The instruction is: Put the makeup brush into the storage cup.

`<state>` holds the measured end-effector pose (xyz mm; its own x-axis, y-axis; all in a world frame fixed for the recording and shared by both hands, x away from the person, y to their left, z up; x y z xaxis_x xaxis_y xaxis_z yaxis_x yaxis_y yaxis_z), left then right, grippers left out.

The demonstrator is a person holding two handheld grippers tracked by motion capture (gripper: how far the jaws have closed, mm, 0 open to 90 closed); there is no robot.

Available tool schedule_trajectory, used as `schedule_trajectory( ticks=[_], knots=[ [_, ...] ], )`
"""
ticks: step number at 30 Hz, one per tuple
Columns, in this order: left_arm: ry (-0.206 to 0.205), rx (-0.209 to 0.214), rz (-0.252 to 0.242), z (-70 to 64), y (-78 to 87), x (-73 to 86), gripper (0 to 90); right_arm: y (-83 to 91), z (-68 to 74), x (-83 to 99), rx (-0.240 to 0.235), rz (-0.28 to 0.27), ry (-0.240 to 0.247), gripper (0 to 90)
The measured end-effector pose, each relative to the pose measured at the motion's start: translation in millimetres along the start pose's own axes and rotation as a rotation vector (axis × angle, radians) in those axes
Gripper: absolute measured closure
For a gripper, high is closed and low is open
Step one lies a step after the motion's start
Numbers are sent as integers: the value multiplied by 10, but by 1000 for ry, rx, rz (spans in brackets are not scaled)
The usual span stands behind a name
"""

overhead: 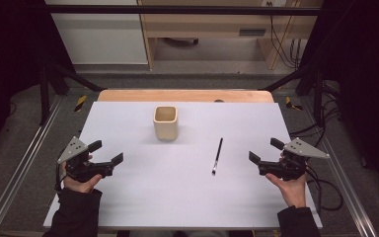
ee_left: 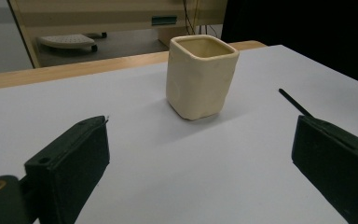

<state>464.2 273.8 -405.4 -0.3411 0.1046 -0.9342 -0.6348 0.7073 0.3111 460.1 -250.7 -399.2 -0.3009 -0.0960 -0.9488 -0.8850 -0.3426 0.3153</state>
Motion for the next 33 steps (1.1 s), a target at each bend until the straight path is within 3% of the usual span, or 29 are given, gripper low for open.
schedule_trajectory(
  ticks=[9,17,24,33],
  knots=[
    [4,-1,8,13,-5,30,38,5,-3,-7,5,2,6,55],
    [7,-4,19,40,-14,63,39,-55,126,-60,2,14,22,60],
    [4,-6,21,47,-21,65,39,-208,296,-115,-5,40,54,65],
    [1,-5,23,62,-14,67,40,-447,436,-159,2,80,46,74]
  ],
)
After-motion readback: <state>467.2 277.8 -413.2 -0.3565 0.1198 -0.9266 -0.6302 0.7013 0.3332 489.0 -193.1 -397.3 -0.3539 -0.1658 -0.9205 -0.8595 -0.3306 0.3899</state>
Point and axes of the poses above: each handheld gripper's, and its own axes: y roughly backward along the jaws, x roughly out of its underside, z roughly to its left, the point moved 3 cm from there along -y, roughly forward along the jaws, and after that the axes turned 12 degrees about x, right-handed, at the moved point
